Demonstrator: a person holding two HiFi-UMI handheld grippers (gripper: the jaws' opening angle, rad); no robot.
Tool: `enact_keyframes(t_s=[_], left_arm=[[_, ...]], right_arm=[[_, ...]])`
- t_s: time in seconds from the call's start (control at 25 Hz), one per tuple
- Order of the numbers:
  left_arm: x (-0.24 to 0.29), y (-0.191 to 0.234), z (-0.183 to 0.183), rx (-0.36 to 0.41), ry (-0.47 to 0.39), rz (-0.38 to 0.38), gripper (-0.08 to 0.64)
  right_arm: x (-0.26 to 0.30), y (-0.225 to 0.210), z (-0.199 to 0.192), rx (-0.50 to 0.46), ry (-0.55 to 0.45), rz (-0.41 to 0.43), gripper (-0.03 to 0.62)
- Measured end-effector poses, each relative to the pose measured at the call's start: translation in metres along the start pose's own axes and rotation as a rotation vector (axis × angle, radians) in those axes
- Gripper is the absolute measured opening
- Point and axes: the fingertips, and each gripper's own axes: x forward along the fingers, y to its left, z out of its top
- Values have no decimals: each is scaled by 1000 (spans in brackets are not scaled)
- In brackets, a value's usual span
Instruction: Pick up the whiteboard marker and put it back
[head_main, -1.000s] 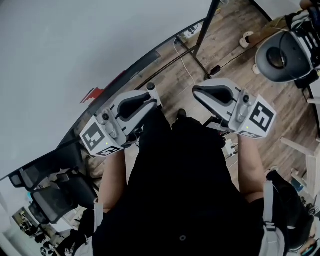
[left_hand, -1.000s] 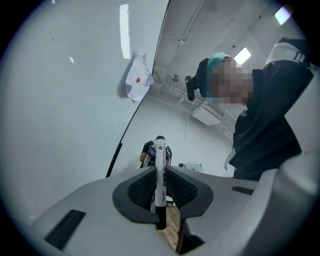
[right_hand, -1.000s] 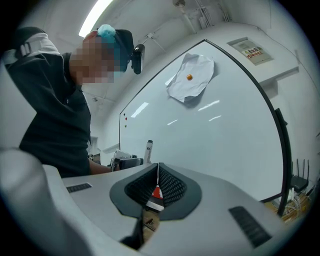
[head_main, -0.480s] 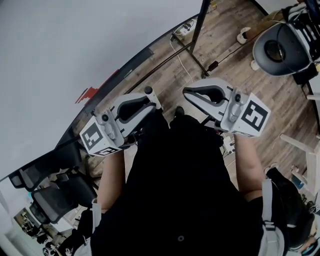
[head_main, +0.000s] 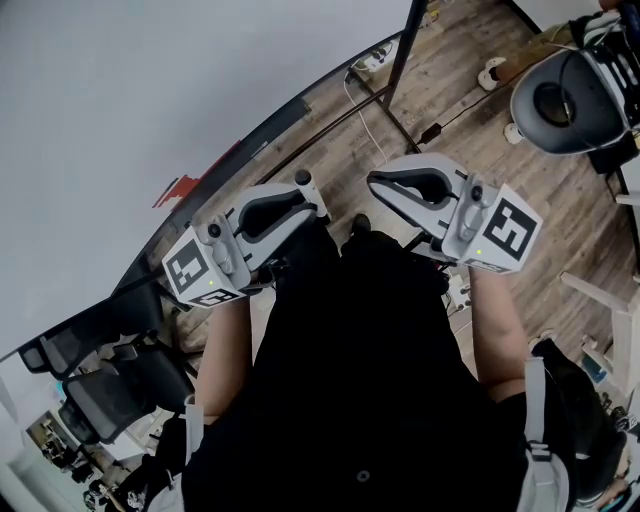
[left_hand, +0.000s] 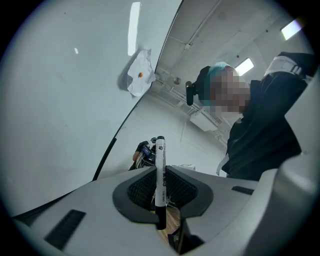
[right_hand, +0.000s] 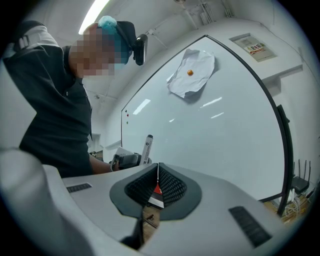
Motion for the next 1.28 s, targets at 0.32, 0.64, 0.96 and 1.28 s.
enact_keyframes(t_s=[0.32,0.64,0.96,1.28], left_arm=[[-3,6,5,13,-15,16,71],[-14,14,18,170,51,103,71],[-29,28,10,341,251,221,70],[-51,64,-9,478,435,347,69]], right_arm=[[4,-7,-2,6,6,6,20],[10,-12,-5,11,5,19,20],[22,-14,-1,16,-4,21,20],[35,-19,-10,34,9,9,20]])
